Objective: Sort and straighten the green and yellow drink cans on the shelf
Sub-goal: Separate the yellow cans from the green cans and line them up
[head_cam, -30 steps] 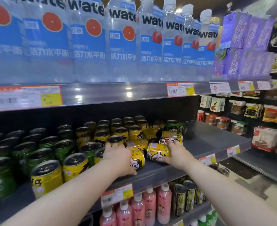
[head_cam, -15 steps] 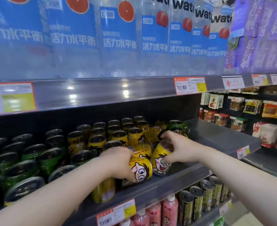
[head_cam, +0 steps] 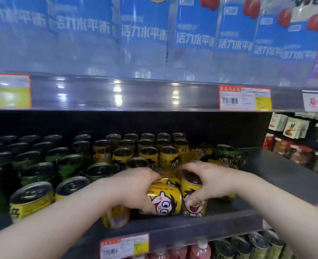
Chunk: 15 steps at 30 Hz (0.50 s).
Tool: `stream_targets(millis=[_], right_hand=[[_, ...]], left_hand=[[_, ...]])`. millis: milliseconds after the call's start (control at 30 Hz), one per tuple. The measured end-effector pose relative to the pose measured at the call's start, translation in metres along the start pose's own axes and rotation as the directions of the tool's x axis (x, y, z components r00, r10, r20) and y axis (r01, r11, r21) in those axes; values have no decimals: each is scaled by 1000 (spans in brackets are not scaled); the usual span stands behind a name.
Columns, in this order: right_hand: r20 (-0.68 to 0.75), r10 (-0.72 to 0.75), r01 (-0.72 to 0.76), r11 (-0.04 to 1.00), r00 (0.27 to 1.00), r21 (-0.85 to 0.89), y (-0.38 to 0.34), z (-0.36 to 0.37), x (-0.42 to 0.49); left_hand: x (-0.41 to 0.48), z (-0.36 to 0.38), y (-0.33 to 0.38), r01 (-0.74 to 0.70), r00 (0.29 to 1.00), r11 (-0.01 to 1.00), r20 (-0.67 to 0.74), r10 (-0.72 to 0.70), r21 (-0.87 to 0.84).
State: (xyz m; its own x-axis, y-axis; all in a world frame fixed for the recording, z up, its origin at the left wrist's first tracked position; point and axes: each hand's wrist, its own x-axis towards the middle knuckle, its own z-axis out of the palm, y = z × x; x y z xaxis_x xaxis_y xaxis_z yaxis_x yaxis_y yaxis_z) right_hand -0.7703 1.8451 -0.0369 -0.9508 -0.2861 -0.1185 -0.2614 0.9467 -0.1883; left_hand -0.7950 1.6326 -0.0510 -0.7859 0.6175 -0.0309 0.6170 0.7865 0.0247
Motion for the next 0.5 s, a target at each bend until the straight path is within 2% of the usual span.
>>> stream_targets(millis=[100, 233, 333, 500], right_hand=[[2, -103, 103, 991, 995, -83, -2, 2, 6], [4, -182, 182, 980, 983, -77, 7, 2, 6], [8, -256, 256, 961, 967, -108, 12, 4, 5], [-2, -320, 319, 944, 947, -87, 21, 4, 3]], left_hand=[[-1, 3, 12, 45, 998, 981, 44, -54, 189], [6, 14, 33, 167, 984, 936, 10, -179, 308], [9, 26, 46, 287, 958, 920, -57, -282, 267], [-1, 24, 59, 400, 908, 906, -196, -370, 141]])
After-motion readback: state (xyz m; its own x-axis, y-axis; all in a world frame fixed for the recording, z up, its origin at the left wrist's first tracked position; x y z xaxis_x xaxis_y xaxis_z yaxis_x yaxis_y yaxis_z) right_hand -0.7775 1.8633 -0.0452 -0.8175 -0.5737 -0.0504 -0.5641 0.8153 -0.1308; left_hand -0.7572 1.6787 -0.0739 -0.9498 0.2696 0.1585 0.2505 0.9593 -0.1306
